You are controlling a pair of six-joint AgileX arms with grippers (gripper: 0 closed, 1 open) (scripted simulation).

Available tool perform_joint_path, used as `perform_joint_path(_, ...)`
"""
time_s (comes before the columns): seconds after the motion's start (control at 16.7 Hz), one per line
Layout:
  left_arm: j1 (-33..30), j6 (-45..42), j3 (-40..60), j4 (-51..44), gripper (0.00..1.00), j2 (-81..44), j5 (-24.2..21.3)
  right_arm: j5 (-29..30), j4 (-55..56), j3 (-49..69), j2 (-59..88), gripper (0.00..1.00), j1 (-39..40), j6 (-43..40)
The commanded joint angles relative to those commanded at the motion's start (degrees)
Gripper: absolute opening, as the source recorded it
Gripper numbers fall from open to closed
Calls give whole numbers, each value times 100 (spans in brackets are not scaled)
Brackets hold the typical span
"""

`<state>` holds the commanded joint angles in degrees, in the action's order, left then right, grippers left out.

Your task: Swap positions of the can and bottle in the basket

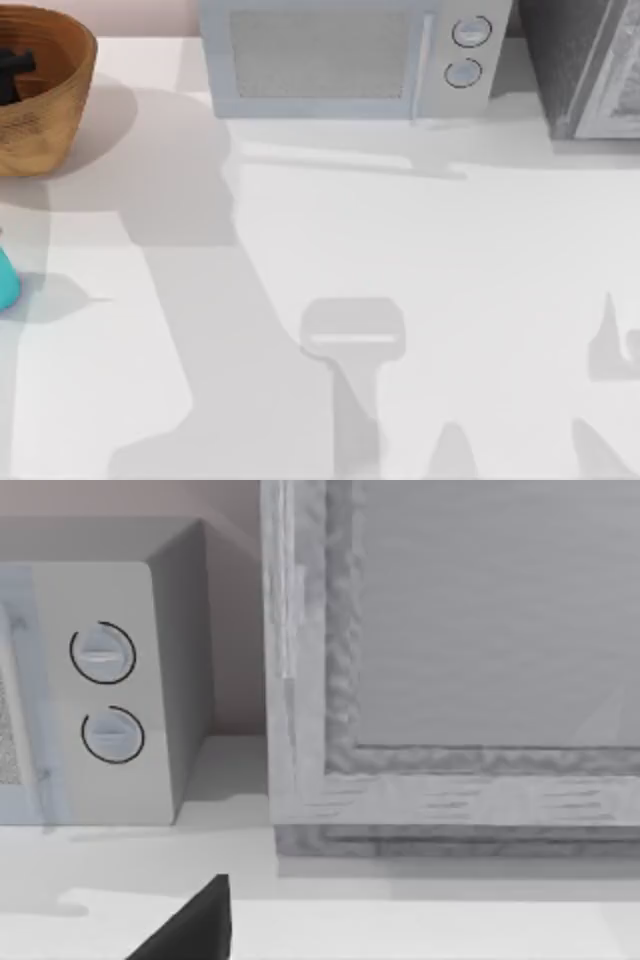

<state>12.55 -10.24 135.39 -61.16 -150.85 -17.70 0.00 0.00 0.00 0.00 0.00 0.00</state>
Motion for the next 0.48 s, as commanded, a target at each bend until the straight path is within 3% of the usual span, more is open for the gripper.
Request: perform_joint_path(0.48,-43,30,-69,-8,0,292,-28,0,0,0,0,100,0,0)
